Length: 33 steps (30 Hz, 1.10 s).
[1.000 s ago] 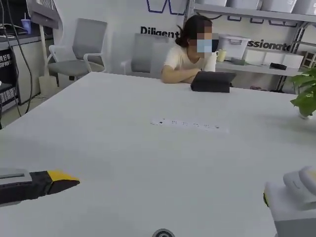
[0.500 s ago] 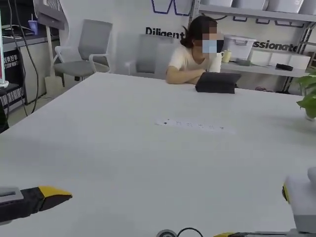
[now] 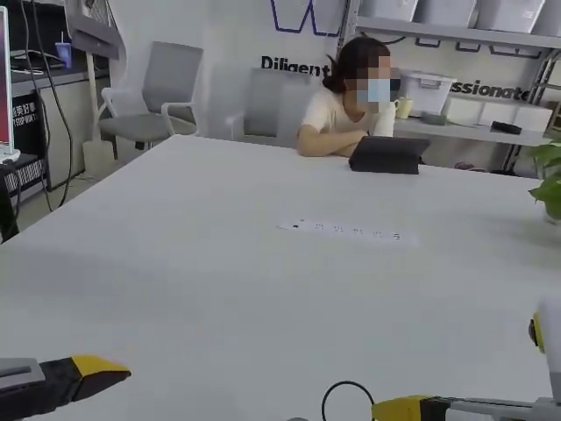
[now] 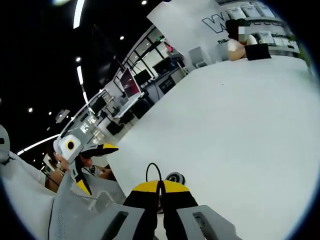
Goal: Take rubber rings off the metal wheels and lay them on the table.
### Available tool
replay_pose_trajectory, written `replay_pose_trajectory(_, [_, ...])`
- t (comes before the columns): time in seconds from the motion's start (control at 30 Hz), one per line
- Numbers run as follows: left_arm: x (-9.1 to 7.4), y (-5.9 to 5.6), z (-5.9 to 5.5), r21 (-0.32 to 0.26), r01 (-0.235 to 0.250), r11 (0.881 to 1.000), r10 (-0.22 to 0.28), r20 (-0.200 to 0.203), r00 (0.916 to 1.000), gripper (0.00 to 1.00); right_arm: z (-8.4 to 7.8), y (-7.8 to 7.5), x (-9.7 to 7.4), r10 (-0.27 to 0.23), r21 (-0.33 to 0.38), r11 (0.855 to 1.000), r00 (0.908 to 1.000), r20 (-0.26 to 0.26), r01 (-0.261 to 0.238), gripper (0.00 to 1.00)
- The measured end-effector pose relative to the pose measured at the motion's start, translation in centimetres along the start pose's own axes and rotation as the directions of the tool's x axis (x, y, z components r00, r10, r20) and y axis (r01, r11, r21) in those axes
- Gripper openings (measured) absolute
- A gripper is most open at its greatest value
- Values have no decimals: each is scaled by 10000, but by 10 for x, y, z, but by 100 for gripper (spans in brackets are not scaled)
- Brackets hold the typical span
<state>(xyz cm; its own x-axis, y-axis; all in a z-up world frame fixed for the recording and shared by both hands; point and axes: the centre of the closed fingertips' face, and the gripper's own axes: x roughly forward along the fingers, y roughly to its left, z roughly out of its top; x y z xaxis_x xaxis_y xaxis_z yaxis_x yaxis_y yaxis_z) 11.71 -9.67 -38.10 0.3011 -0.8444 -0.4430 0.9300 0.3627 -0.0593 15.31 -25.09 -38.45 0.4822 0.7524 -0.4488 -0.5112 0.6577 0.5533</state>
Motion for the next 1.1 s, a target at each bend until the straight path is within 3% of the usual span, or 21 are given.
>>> replay_pose_trajectory(0.2, [3, -5, -2, -108, 178, 9998, -178, 26, 9998, 91, 12, 13, 4, 186, -229, 9996, 9996, 197, -182, 0])
replay_pose_trajectory(0.57, [2, 1, -2, -214, -77, 9997, 79, 105, 9999, 91, 26, 42, 23, 735, -816, 9940, 9973, 80, -726, 0])
replay_pose_trajectory(0.73, [4, -2, -7, -95, 32, 9999, -34, -186, 9998, 91, 24, 60, 44, 1150, -1266, 9847, 9923, -469, -1201, 0])
replay_pose_trajectory(0.87, [4, -1, -6, -191, 53, 9998, -55, -124, 9999, 91, 16, 67, 59, 1210, -1652, 9768, 9876, -1002, -1365, 0])
replay_pose_trajectory(1.1, [4, -1, -7, -240, -5, 9997, 3, -115, 9999, 90, -13, 72, 82, 1133, -1919, 9690, 9703, -2139, -1554, 0])
